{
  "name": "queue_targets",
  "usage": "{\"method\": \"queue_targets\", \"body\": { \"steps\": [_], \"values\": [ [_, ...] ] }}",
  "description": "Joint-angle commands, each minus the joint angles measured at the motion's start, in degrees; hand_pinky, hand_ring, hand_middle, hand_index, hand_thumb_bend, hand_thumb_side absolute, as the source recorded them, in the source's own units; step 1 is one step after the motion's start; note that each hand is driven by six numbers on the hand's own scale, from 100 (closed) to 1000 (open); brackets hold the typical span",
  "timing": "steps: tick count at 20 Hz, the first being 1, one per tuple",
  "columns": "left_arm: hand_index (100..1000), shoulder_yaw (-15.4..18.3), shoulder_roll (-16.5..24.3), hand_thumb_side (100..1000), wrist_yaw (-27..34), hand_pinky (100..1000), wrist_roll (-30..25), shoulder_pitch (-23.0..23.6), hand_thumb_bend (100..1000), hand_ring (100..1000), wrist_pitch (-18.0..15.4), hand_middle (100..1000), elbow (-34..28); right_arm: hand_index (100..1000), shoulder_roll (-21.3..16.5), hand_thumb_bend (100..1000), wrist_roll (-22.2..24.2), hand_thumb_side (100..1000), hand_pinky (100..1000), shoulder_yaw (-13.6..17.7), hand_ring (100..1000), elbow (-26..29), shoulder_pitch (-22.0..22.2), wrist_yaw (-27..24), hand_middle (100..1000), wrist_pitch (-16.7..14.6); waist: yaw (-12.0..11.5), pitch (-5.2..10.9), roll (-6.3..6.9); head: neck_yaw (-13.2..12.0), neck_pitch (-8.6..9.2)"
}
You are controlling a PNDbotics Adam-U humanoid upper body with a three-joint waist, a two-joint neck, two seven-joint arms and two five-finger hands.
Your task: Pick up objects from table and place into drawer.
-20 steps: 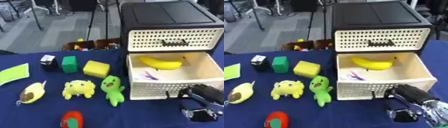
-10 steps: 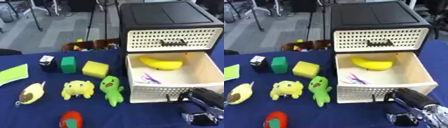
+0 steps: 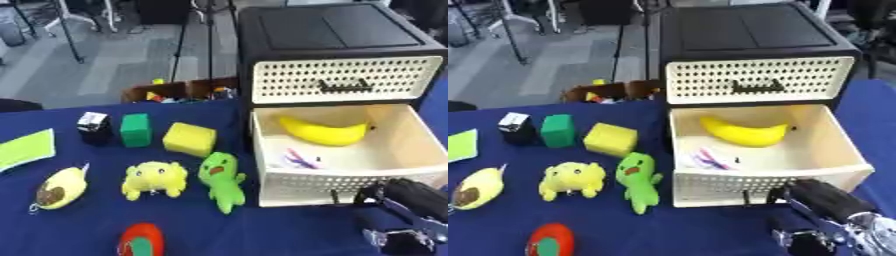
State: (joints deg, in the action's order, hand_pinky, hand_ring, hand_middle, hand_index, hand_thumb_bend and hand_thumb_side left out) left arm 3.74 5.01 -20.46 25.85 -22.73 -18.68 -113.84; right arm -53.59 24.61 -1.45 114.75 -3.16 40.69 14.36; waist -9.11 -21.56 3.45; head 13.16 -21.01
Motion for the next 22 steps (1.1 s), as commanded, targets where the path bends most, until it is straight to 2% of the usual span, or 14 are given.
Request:
{"method": "queue_targets", "body": {
  "steps": [1, 11, 17, 22],
  "values": [
    [907, 0.44, 0.18, 800, -0.02, 481, 0.12, -0.25, 193, 739, 0.05, 728, -0.75, 858, -0.14, 100, -0.37, 268, 100, -1.0, 171, -0.16, 0.67, -0.62, 117, -0.12, -0.01, 0.68, 0.05, -0.04, 0.33],
    [906, 0.43, 0.18, 800, 0.04, 481, 0.1, -0.02, 192, 740, 0.25, 728, -0.75, 887, -0.98, 100, -3.97, 277, 100, 0.67, 165, -0.16, -0.92, -4.15, 121, -2.92, 0.14, 0.8, -0.06, -0.12, 0.05],
    [906, 0.44, 0.18, 800, 0.03, 480, 0.09, 0.08, 192, 741, 0.3, 728, -0.75, 894, -0.31, 100, -6.46, 286, 100, 2.03, 170, -0.16, -1.11, -3.8, 124, -5.15, 0.35, 0.79, -0.08, -0.25, 0.05],
    [906, 0.46, 0.19, 801, 0.05, 480, 0.07, 0.12, 191, 741, 0.29, 728, -0.75, 965, -0.48, 100, -7.55, 338, 100, 2.93, 181, -0.16, -0.63, -0.73, 145, -5.23, 0.45, 0.74, -0.16, -0.38, 0.02]
  ]
}}
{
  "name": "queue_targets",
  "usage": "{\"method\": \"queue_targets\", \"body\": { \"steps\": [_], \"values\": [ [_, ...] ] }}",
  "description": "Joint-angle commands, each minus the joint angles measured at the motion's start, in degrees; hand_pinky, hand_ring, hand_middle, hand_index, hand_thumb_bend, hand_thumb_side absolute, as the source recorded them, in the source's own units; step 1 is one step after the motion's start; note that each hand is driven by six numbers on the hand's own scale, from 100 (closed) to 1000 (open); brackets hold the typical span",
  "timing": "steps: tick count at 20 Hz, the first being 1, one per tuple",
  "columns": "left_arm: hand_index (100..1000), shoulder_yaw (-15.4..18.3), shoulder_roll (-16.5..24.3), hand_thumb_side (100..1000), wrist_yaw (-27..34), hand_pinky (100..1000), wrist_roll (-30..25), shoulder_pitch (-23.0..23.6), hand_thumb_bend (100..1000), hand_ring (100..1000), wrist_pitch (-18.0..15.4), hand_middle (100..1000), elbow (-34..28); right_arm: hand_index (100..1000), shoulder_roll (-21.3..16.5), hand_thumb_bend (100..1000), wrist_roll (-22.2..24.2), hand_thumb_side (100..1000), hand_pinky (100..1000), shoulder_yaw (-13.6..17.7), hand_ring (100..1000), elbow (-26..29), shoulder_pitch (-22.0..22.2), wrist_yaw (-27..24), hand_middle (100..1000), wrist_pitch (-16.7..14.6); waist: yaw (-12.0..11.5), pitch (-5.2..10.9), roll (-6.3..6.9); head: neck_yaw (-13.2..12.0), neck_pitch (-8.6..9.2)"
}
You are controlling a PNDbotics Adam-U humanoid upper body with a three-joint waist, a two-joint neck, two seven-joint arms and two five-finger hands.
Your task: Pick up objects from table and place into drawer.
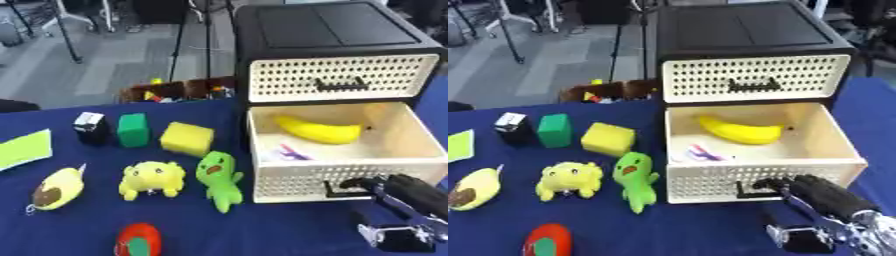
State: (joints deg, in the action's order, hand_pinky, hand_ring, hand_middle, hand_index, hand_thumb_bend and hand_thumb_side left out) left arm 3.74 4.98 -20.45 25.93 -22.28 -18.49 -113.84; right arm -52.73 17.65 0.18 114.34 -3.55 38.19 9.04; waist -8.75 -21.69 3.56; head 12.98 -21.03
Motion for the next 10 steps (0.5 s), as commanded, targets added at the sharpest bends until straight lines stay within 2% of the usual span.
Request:
{"method": "queue_targets", "body": {
  "steps": [1, 3, 6, 7, 8, 10],
  "values": [
    [906, 0.46, 0.25, 801, 0.05, 480, -0.01, -0.33, 191, 741, 0.08, 728, -0.75, 976, -1.64, 100, -0.38, 349, 100, 1.49, 193, 0.26, -0.07, 2.81, 154, 0.35, 0.12, 0.86, -0.29, -0.22, 0.04],
    [905, 0.48, 0.27, 801, 0.07, 481, -0.02, -0.33, 191, 741, 0.07, 728, -0.75, 1000, -2.11, 100, 1.07, 387, 100, 1.52, 224, 0.26, 0.41, 5.24, 178, 0.34, 0.05, 0.85, -0.34, -0.22, 0.05],
    [901, 0.51, 0.33, 802, 0.08, 481, 0.01, -0.31, 192, 741, 0.09, 725, -0.75, 1000, -2.58, 100, 3.96, 505, 100, 1.51, 257, 0.26, 0.71, 6.69, 261, -0.96, 0.08, 0.92, -0.43, -0.33, -0.16],
    [900, 0.49, 0.36, 802, 0.09, 481, -0.01, -0.29, 191, 742, 0.08, 724, -0.75, 1000, -2.83, 100, 4.66, 587, 100, 1.64, 266, 0.26, 0.71, 6.72, 293, -1.29, 0.13, 0.96, -0.47, -0.35, -0.21],
    [899, 0.48, 0.37, 801, 0.09, 481, -0.02, -0.27, 192, 742, 0.08, 723, -0.75, 1000, -3.13, 100, 5.1, 659, 100, 1.8, 263, 0.26, 0.66, 6.67, 299, -1.5, 0.17, 0.99, -0.5, -0.36, -0.22],
    [898, 0.49, 0.39, 801, 0.08, 481, -0.01, -0.27, 191, 742, 0.11, 723, -0.75, 1000, -3.69, 100, 5.32, 700, 100, 2.09, 254, 0.26, 0.53, 5.88, 298, -1.77, 0.17, 1.02, -0.57, -0.37, -0.17]
  ]
}}
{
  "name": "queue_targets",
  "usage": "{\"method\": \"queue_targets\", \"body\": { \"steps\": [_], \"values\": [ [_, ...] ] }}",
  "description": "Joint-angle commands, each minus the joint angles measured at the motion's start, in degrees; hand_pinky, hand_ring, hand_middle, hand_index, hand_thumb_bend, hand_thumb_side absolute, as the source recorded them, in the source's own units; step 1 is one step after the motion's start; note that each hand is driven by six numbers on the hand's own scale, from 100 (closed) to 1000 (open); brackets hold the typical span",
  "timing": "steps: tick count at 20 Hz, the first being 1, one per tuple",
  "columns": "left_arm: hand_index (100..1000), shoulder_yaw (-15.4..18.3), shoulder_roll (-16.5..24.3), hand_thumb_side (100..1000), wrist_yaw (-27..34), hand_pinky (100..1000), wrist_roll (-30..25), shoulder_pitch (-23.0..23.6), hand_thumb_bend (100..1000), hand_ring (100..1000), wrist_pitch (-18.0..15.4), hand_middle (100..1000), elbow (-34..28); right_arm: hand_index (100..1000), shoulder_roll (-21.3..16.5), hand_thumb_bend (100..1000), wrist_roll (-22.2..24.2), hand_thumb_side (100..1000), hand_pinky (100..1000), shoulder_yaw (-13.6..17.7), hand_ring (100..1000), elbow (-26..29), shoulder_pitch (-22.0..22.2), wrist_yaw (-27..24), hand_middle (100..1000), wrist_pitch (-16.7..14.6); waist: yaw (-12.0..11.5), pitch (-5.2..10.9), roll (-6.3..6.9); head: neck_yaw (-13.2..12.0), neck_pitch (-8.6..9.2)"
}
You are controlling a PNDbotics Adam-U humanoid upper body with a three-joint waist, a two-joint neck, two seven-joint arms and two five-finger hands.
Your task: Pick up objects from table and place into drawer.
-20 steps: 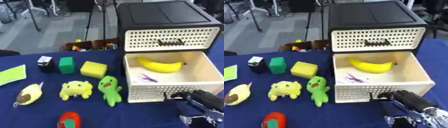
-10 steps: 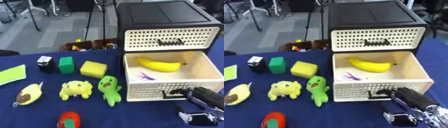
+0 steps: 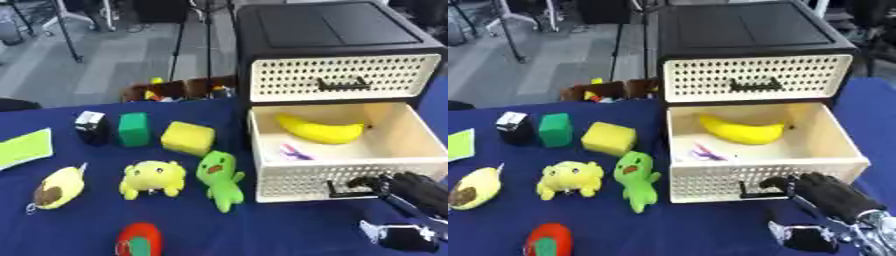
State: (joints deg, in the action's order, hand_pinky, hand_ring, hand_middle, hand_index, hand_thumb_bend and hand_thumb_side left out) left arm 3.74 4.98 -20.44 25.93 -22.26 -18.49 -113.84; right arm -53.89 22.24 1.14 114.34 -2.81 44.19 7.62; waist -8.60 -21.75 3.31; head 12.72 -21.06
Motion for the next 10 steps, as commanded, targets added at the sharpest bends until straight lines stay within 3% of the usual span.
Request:
{"method": "queue_targets", "body": {
  "steps": [1, 10],
  "values": [
    [897, 0.48, 0.39, 801, 0.06, 481, -0.01, -0.29, 191, 742, 0.12, 723, -0.75, 1000, -2.79, 100, 0.61, 709, 100, 1.31, 250, 0.25, -0.3, -0.77, 295, -0.48, -0.01, 1.07, -0.34, -0.12, -0.11],
    [896, 0.43, 0.45, 801, 0.0, 481, -0.11, -0.26, 188, 742, 0.18, 722, -0.75, 1000, -3.35, 100, -2.3, 759, 100, 3.43, 233, 0.25, -0.76, -5.36, 284, -2.69, 0.12, 1.13, -0.54, -0.62, -0.32]
  ]
}}
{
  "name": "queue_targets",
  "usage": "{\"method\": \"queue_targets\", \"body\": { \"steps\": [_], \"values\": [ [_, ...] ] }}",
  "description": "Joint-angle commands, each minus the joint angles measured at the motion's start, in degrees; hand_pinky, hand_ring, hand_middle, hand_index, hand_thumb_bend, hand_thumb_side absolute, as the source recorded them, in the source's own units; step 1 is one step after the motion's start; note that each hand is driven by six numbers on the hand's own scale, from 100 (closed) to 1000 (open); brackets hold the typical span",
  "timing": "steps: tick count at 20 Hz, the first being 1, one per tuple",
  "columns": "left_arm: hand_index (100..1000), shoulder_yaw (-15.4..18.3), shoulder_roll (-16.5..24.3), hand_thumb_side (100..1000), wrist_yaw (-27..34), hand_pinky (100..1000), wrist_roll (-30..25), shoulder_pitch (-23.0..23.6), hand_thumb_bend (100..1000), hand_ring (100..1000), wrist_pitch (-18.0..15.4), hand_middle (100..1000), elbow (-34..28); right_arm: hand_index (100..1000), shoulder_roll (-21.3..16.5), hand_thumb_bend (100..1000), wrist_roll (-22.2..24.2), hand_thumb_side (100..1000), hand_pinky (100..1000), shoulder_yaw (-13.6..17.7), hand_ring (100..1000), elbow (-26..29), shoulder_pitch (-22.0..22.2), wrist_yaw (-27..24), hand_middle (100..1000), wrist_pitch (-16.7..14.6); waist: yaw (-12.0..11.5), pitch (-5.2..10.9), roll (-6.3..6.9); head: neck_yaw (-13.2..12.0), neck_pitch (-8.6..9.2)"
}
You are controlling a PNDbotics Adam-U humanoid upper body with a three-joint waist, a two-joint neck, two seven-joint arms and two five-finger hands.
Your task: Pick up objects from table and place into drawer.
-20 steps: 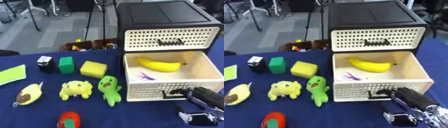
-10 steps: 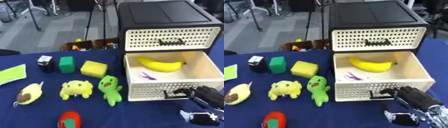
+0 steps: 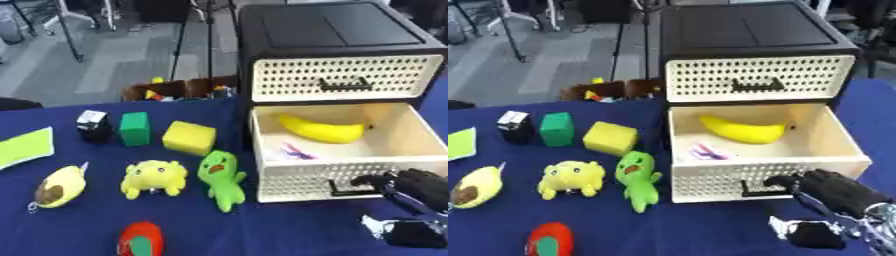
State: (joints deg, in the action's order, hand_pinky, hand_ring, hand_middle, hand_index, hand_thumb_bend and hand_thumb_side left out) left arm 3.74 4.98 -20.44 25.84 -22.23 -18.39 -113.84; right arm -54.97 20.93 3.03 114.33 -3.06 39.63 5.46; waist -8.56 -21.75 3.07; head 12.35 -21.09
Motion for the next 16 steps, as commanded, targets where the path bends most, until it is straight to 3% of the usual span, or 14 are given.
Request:
{"method": "queue_targets", "body": {
  "steps": [1, 11, 16],
  "values": [
    [895, 0.44, 0.46, 801, -0.01, 481, -0.01, -0.29, 188, 742, 0.07, 721, -0.75, 1000, -2.29, 100, -1.44, 763, 100, 1.86, 231, 0.26, -0.52, -0.81, 282, -0.8, 0.09, 1.15, -0.31, -0.3, -0.31],
    [893, 0.57, 0.56, 799, -0.13, 481, 0.11, -0.23, 184, 742, 0.18, 721, -0.75, 1000, -2.03, 100, -4.11, 804, 100, 3.59, 232, 0.26, 0.38, -0.49, 290, -2.46, 0.35, 1.2, -0.21, -0.53, -0.13],
    [893, 0.66, 0.59, 798, -0.18, 480, 0.19, -0.14, 183, 743, 0.24, 722, -0.75, 1000, -1.81, 100, -8.77, 809, 100, 6.46, 221, 0.26, -1.42, -1.95, 290, -4.69, 0.44, 1.11, -0.05, -0.87, 0.19]
  ]
}}
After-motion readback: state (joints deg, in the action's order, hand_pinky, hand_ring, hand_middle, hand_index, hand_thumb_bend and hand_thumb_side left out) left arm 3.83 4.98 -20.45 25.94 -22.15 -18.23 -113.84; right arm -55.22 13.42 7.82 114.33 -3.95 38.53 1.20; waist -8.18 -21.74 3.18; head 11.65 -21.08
